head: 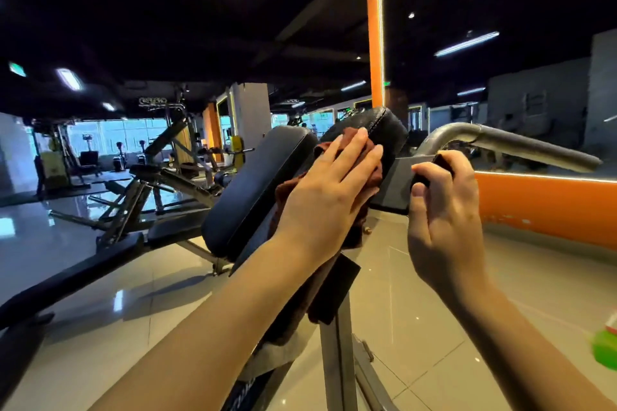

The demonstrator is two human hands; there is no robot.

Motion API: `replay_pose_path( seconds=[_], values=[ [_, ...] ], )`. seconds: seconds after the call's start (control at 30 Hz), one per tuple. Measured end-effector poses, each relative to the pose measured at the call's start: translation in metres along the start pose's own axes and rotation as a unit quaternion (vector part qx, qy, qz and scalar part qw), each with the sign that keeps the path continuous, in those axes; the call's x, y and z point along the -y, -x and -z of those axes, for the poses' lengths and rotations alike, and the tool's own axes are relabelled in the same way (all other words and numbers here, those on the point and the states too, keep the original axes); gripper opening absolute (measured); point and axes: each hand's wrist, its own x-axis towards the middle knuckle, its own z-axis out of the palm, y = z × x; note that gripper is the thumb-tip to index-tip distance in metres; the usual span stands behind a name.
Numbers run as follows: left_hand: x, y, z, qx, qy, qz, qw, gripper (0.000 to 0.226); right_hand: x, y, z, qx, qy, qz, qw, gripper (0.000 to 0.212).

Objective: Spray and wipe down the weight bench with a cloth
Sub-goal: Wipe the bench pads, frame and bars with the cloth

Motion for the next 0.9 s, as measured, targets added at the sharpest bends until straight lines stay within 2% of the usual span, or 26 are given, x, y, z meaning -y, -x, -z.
replay_pose_path(
  seconds=[0.1,0.23,0.43,0.6,0.73,0.8,0.9],
  values=[
    [-0.002,-0.02,-0.005,0.018,-0.085,-0.026,0.996,0.051,-0.004,-0.003,0.005,0.006,-0.005,0.013,1.0,0.029],
    [-0.003,0.034,0.002,0.032,-0.186,-0.06,0.98,0.045,-0.008,-0.007,0.013,0.026,-0.022,0.033,0.999,0.034],
    [-0.01,0.121,0.015,0.064,-0.217,-0.04,0.973,0.041,-0.01,-0.009,0.021,0.064,-0.073,0.018,0.995,0.037],
    [-0.009,0.177,0.034,0.098,-0.262,-0.05,0.959,0.048,-0.023,-0.008,0.037,0.134,-0.051,0.063,0.988,0.045],
    [-0.02,0.201,0.043,0.128,-0.265,-0.031,0.955,0.049,-0.037,0.009,0.059,0.199,-0.093,0.016,0.975,0.051],
    [-0.029,0.188,0.043,0.107,-0.241,-0.017,0.964,0.048,-0.038,0.023,0.069,0.198,-0.092,0.013,0.976,0.052],
    [-0.04,0.128,0.033,0.021,-0.219,0.013,0.975,0.043,-0.029,0.032,0.073,0.188,-0.101,0.02,0.977,0.052]
  ],
)
